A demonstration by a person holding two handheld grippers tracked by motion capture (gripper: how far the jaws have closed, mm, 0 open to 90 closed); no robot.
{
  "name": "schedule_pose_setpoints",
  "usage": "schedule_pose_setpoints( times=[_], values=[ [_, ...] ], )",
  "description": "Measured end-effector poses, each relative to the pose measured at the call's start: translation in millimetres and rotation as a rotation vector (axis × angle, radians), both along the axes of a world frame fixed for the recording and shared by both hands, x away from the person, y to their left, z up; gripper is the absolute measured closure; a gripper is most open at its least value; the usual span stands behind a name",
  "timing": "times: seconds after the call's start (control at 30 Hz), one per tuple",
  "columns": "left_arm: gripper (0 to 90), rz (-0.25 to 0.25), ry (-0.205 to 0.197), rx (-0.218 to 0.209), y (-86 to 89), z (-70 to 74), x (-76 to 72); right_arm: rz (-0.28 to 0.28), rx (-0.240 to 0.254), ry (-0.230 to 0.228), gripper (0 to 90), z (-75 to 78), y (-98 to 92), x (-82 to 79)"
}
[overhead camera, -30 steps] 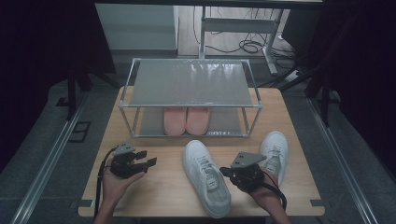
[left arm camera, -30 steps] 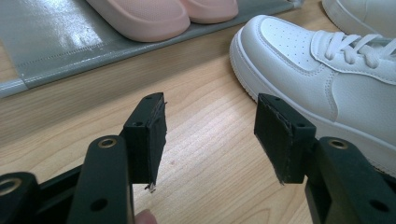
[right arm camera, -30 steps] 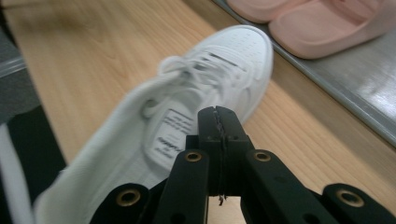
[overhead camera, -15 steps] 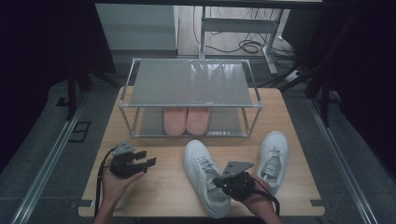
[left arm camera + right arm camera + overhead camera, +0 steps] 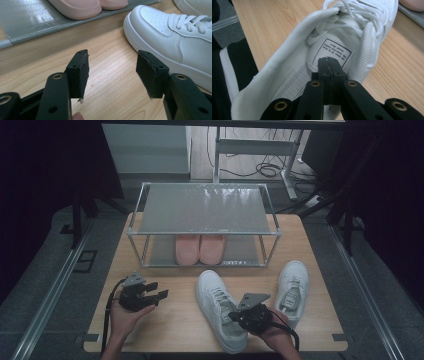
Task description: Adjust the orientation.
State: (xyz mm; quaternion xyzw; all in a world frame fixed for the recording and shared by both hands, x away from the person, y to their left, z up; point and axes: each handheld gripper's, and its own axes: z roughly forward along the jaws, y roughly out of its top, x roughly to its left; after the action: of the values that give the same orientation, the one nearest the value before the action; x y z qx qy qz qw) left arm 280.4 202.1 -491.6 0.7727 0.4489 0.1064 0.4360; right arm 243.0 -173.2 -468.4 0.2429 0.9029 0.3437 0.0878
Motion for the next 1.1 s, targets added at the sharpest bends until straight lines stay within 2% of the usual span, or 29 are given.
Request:
schedule_pose_setpoints(
  times=[0.5,0.63,0.7,0.73,0.93,1.1],
  values=[
    [44.2,-0.002,0.002,0.005,-0.1,-1.3,0.2,-0.026,-0.003,0.020,89.9,4.3,-15.5,12.6],
    [44.2,-0.004,0.002,0.004,0.0,-1.6,0.3,-0.042,-0.014,0.014,89.9,6.6,-18.6,14.3],
    [44.2,-0.004,0.002,0.004,-0.1,-1.5,0.3,-0.067,-0.040,-0.010,89.9,6.6,-19.5,14.7],
    [44.2,-0.004,0.002,0.005,-0.3,-1.4,0.2,-0.075,-0.039,-0.008,89.9,7.1,-21.0,15.5],
    [44.2,-0.005,-0.001,0.004,-0.8,-0.5,-0.4,-0.063,-0.006,-0.011,89.6,11.2,-23.8,12.7],
    [44.2,-0.005,-0.001,0.006,-0.9,-0.7,-0.1,-0.059,0.069,-0.047,84.2,27.8,-33.5,7.7]
  ],
)
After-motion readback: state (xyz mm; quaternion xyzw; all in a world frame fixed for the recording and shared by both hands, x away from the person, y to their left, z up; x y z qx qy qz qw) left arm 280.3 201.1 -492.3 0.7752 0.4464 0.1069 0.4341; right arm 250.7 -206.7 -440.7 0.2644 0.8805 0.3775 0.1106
